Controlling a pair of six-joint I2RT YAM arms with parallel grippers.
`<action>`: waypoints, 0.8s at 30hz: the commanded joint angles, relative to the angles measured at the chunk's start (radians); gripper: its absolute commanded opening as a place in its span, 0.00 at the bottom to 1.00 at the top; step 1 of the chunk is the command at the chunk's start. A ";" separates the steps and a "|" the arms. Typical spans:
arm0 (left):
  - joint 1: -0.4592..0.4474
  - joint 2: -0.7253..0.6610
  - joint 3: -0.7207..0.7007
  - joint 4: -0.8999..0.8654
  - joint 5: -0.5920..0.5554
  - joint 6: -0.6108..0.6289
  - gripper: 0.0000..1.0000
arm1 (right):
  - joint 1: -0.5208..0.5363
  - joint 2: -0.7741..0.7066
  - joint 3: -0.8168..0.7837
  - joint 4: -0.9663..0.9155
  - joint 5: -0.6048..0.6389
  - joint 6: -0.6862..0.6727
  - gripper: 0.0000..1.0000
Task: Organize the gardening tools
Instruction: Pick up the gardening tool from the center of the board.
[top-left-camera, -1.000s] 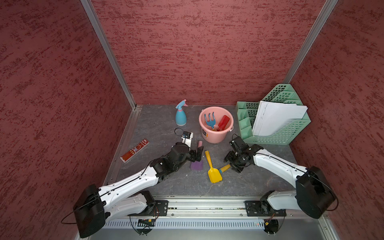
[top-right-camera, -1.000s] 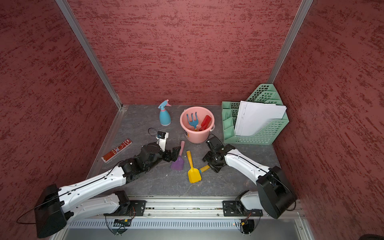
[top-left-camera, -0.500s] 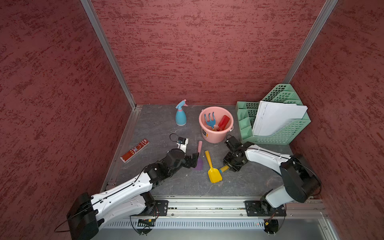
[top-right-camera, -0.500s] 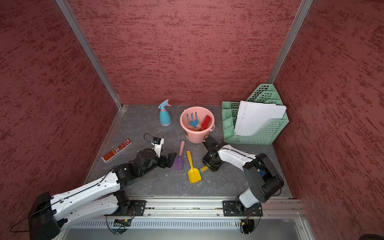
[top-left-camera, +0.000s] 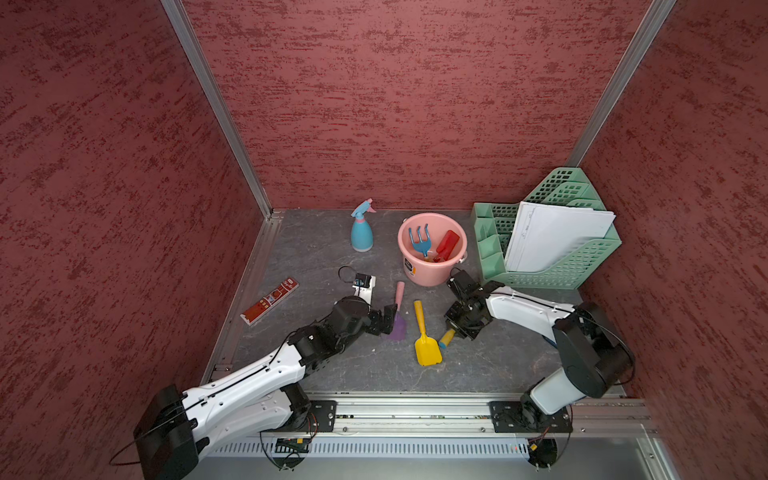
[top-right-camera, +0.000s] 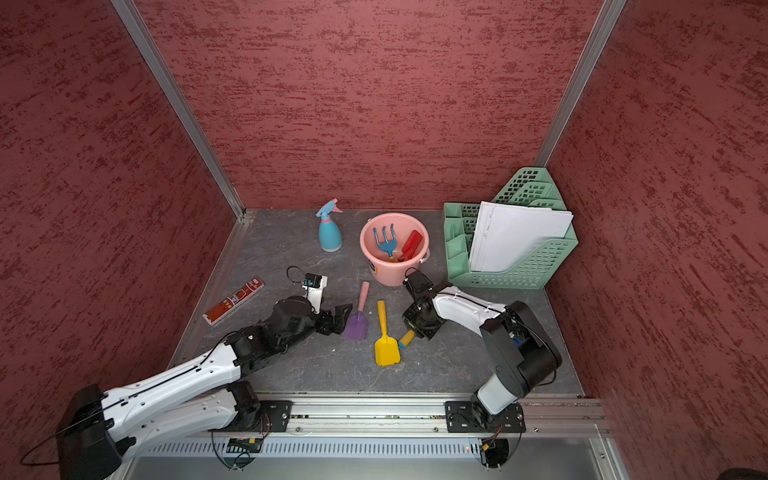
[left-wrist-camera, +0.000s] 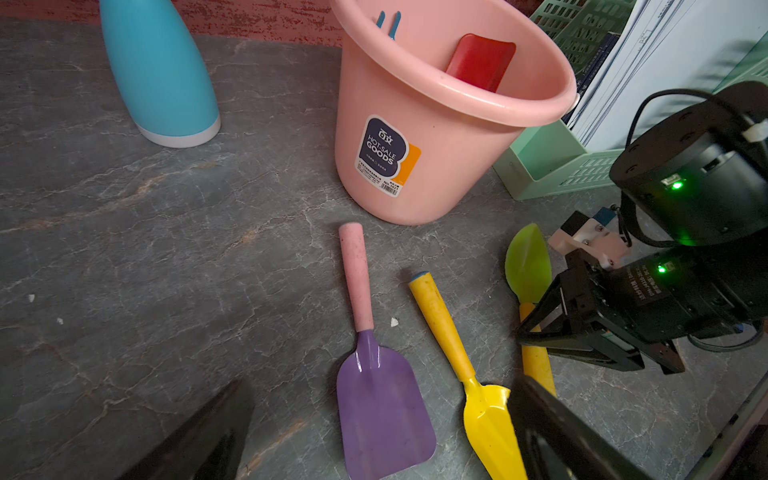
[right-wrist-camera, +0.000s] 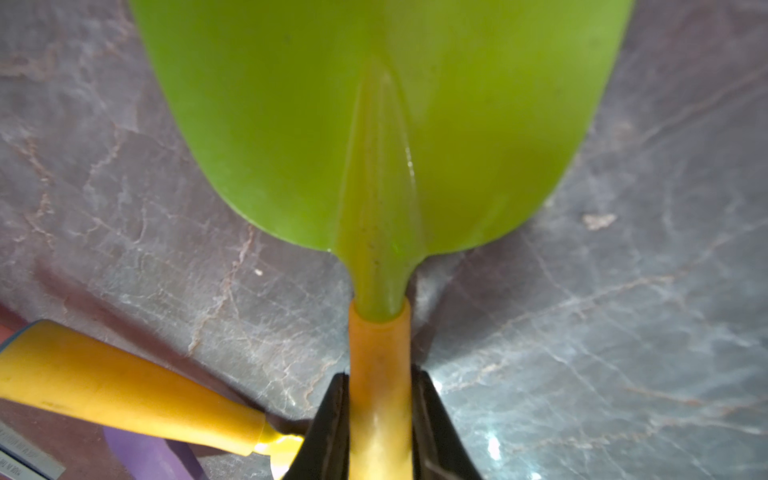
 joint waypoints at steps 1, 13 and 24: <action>0.004 -0.001 -0.005 0.000 -0.005 -0.006 1.00 | 0.009 -0.079 -0.010 -0.026 0.061 0.024 0.00; 0.017 0.019 -0.022 0.012 0.001 -0.017 1.00 | 0.169 -0.345 0.045 -0.170 0.316 -0.025 0.00; 0.057 0.077 -0.020 0.027 0.062 -0.035 1.00 | 0.247 -0.322 0.313 -0.162 0.625 -0.312 0.00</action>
